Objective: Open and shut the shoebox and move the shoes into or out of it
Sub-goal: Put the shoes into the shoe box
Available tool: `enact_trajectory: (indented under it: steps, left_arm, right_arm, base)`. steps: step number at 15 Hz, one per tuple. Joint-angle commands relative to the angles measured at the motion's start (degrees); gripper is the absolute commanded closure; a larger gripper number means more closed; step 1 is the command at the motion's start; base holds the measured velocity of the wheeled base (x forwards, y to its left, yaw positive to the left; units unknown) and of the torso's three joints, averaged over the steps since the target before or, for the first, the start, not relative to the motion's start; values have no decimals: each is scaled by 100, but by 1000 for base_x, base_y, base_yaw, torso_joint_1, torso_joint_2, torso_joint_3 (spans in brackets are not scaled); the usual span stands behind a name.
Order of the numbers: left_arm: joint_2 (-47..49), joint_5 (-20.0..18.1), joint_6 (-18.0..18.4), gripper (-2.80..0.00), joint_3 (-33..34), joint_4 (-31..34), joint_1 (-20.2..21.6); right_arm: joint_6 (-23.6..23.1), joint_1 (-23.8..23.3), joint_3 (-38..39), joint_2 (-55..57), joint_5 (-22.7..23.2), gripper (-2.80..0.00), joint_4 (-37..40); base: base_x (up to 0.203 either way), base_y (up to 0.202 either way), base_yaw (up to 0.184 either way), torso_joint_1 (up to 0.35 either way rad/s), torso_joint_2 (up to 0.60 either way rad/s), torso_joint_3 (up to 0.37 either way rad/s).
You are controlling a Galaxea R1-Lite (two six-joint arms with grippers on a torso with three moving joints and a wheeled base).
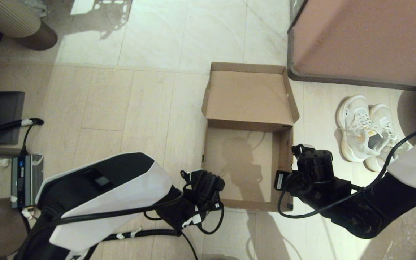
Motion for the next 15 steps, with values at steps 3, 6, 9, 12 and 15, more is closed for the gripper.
enact_trajectory:
  steps: [3,6,9,12,15]
  left_arm:
    - [-75,14,-37,0,208,-21,-6]
    - [-135,14,-37,0,152,-21,-15]
    - [-320,14,-46,0,121,-21,-23]
    - [-334,14,-46,0,121,-21,-23]
    - [-470,14,-46,0,121,-21,-31]
  right_arm:
    - [19,-14,297,246,-153,0,-21]
    - [41,-15,590,484,-208,0,-51]
    - [85,-19,850,745,-203,0,-52]
    - [177,-15,856,924,-203,0,-53]
    - [163,-16,850,1202,-203,0,-53]
  base:
    - [0,0,0,0,0,0]
    - [0,0,0,0,0,0]
    - [0,0,0,0,0,0]
    - [0,0,0,0,0,0]
    - [0,0,0,0,0,0]
